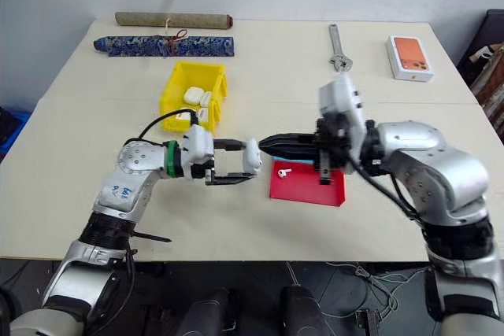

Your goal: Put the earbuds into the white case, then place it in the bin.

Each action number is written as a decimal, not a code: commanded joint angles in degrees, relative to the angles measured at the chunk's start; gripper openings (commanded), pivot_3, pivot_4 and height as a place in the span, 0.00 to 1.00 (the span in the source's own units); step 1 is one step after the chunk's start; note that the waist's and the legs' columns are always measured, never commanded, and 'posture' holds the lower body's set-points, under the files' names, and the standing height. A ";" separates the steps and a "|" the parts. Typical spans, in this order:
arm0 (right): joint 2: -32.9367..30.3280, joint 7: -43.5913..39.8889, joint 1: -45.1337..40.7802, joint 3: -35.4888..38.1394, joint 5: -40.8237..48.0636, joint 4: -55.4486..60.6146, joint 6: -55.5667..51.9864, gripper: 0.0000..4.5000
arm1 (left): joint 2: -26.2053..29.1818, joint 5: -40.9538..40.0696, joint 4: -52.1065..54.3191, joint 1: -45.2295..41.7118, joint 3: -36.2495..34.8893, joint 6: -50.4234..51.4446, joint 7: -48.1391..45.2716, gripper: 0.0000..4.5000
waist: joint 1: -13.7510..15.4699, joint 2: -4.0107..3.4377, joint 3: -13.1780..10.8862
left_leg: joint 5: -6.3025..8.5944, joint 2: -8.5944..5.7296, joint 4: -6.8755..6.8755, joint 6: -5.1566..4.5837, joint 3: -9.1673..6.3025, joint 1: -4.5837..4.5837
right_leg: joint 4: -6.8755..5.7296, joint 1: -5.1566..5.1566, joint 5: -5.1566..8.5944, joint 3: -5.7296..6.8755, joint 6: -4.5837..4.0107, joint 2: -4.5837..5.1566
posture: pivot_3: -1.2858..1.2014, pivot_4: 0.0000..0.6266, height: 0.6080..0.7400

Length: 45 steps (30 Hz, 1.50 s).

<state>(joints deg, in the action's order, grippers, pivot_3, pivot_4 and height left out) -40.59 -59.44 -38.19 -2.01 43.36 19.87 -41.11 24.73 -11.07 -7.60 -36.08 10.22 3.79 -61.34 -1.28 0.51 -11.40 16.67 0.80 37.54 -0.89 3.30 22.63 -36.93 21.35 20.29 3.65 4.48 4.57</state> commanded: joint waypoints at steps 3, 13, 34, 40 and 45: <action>0.33 2.11 -3.09 -6.58 -9.84 -0.11 3.20 0.01 | 0.01 0.44 4.58 -1.05 1.55 2.54 0.58 0.61 | 0.03 0.00 0.00 | -0.01 0.00 0.14 0.00 -0.06 0.30 | -0.14 0.21 0.00 0.05 0.00 0.00 | 0.52 0.24 1.00; -1.14 2.81 -2.95 -11.54 -19.84 -3.56 3.46 0.01 | -0.37 -0.15 6.09 0.63 0.97 2.44 2.18 0.61 | 0.25 0.00 0.00 | 0.00 0.00 0.41 -0.05 -0.13 0.46 | -0.12 0.21 -0.01 0.12 0.01 0.01 | 0.52 0.24 1.00; 10.19 5.65 37.52 31.62 -8.38 0.63 35.05 0.82 | 0.11 -6.13 -0.50 -7.72 -19.65 28.96 34.58 0.61 | 2.11 0.00 0.00 | -0.08 -0.08 0.49 -0.06 -0.28 0.42 | -0.14 0.06 -0.06 0.24 0.12 -0.01 | 0.52 0.24 1.00; 12.20 7.04 36.36 30.73 -8.97 0.55 42.68 0.99 | -1.63 3.51 -26.43 -21.43 -16.44 13.62 42.53 0.61 | 2.28 0.04 -0.01 | -0.13 -0.11 0.44 0.01 -0.05 0.16 | -0.37 0.10 -0.06 0.06 0.12 -0.04 | 0.52 0.24 1.00; 11.65 7.15 37.40 28.87 -8.98 1.05 44.00 0.99 | -3.34 7.42 -47.33 -29.76 -14.33 2.15 42.04 0.61 | 2.65 0.05 -0.02 | -0.12 -0.12 0.42 -0.01 0.12 0.19 | -0.52 0.17 -0.07 0.02 0.12 -0.04 | 0.52 0.24 1.00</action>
<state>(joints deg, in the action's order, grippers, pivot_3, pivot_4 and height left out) -28.47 -52.30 -1.30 27.02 33.90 18.92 1.46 21.67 -5.04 -51.61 -63.85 -4.74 10.40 -18.99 1.38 0.56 -11.42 16.56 0.68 37.96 -0.91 3.44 22.83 -37.43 21.52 20.23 3.67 4.61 4.52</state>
